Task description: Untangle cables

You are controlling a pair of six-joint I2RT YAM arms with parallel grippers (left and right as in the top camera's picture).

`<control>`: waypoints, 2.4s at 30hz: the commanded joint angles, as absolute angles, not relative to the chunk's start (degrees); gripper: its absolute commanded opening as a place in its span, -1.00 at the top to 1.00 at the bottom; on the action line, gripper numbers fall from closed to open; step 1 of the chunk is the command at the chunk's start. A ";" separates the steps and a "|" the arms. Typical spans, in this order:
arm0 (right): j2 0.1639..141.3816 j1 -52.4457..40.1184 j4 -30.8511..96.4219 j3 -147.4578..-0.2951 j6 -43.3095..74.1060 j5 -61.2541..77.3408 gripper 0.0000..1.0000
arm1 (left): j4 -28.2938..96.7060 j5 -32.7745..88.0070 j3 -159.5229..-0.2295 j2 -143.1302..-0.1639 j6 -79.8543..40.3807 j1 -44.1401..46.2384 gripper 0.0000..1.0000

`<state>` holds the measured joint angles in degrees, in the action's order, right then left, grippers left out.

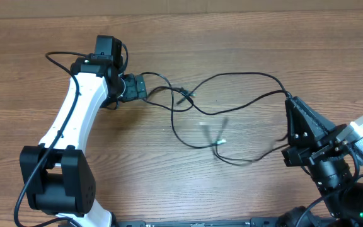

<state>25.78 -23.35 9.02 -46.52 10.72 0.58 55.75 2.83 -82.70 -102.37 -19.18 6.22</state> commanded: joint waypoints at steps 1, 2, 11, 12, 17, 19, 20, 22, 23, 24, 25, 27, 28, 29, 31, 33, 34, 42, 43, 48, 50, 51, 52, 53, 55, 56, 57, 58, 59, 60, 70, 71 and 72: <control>25.45 -23.51 8.84 -47.75 11.09 -0.62 0.92 | 55.64 3.40 -82.65 -102.87 -20.40 5.89 -0.99; 25.45 -23.51 9.15 -47.75 11.09 -0.62 0.92 | 55.61 3.40 -82.65 -102.87 -20.40 5.89 -0.99; 25.45 -23.51 12.34 -47.75 10.59 -2.85 0.92 | 55.46 1.93 -82.63 -102.87 -20.51 3.33 -0.99; 25.45 -23.51 13.08 -47.75 10.44 -3.20 0.92 | 55.51 1.93 -82.65 -102.87 -20.91 2.68 -0.99; 25.45 -23.51 16.08 -47.75 10.44 -5.13 0.92 | 55.72 2.90 -82.65 -102.87 -21.47 -0.91 -0.99; 25.45 -23.51 16.60 -47.75 10.44 -5.13 0.92 | 55.77 3.05 -82.65 -102.87 -21.50 -2.04 -0.99; 25.45 -23.51 16.78 -47.75 10.44 -5.13 0.92 | 55.77 3.03 -82.65 -102.87 -21.50 -2.57 -0.99; 25.47 -23.51 17.32 -47.75 10.46 -5.13 0.92 | 55.75 3.05 -82.65 -102.87 -21.50 -3.51 -0.99; 25.47 -23.51 17.58 -47.75 10.44 -5.10 0.92 | 55.75 3.05 -82.65 -102.87 -21.52 -3.90 -0.99; 25.45 -23.51 18.00 -47.75 10.44 -5.13 0.92 | 55.77 3.05 -82.65 -102.87 -21.52 -4.23 -0.99; 25.47 -23.51 18.59 -47.75 10.44 -5.13 0.92 | 55.79 3.03 -82.65 -102.87 -21.82 -4.60 -0.99; 25.47 -23.51 20.14 -47.70 10.46 -5.13 0.92 | 55.88 3.05 -82.65 -102.87 -23.31 -5.72 -0.99; 25.47 -23.51 21.47 -47.70 10.46 -5.13 0.92 | 55.90 3.09 -82.65 -102.87 -24.82 -6.55 -0.99; 25.47 -23.51 22.24 -47.70 10.44 -5.13 0.92 | 55.90 3.29 -82.65 -102.87 -25.52 -7.03 -0.99; 25.47 -23.51 23.59 -47.70 10.44 -5.13 0.85 | 55.90 4.10 -82.65 -102.87 -25.78 -7.84 -0.99; 25.50 -23.51 25.23 -47.70 10.41 -5.52 0.79 | 55.92 4.54 -82.65 -102.87 -25.78 -8.54 -0.99; 25.52 -23.51 26.17 -47.70 10.44 -6.00 0.73 | 55.92 4.51 -82.65 -102.87 -25.78 -8.88 -0.99; 25.58 -23.51 28.86 -47.64 10.44 -8.14 0.30 | 55.92 4.58 -82.65 -102.87 -25.74 -9.67 -0.93; 25.58 -23.51 28.84 -47.64 10.44 -8.14 0.30 | 55.94 4.56 -82.63 -102.87 -25.74 -9.67 -0.91; 25.58 -23.51 28.88 -47.64 10.44 -8.12 0.01 | 55.94 4.80 -82.65 -102.87 -25.50 -9.67 -0.83; 25.67 -23.51 28.91 -47.64 10.44 -8.12 -0.11 | 55.94 5.72 -82.65 -102.87 -24.58 -9.67 -0.78; 25.80 -23.51 28.91 -47.64 10.44 -8.12 -0.17 | 55.92 6.33 -82.65 -102.87 -24.10 -9.67 -0.75; 25.91 -23.51 28.93 -47.64 10.44 -8.12 -0.23 | 55.92 6.85 -82.65 -102.87 -23.70 -9.67 -0.75; 26.17 -23.51 29.10 -47.64 10.46 -8.10 -0.30 | 55.86 7.81 -82.65 -102.87 -22.81 -9.67 -0.75; 26.85 -23.51 29.80 -47.64 10.46 -8.10 -0.40 | 55.81 9.96 -82.63 -102.87 -20.01 -9.61 -0.80; 27.29 -23.51 30.33 -47.64 10.46 -8.10 -0.40 | 55.83 10.90 -82.65 -102.87 -18.39 -9.50 -0.84; 27.73 -23.51 30.87 -47.64 10.46 -8.10 -0.41 | 55.83 11.70 -82.65 -102.87 -16.93 -9.32 -0.93; 28.29 -23.51 31.55 -47.64 10.50 -8.08 -0.42 | 55.83 12.73 -82.65 -102.87 -15.11 -9.10 -1.00; 28.82 -23.51 32.18 -47.64 10.50 -8.03 -0.42 | 55.83 13.78 -82.63 -102.87 -13.26 -8.91 -0.99; 29.45 -23.51 32.84 -47.64 10.52 -7.90 -0.50 | 55.86 14.81 -82.63 -102.87 -11.66 -8.60 -0.99; 45.01 -23.51 47.03 -47.64 22.20 -7.86 -0.56 | 55.18 17.93 -82.63 -102.87 -7.22 -1.67 -0.99; 47.09 -23.51 48.66 -47.64 23.53 -7.84 -0.56 | 55.18 17.50 -82.65 -102.87 -7.27 -0.86 -0.99; 48.99 -23.51 49.98 -47.64 24.58 -7.81 -0.56 | 55.18 17.28 -82.63 -102.87 -7.25 -0.03 -0.99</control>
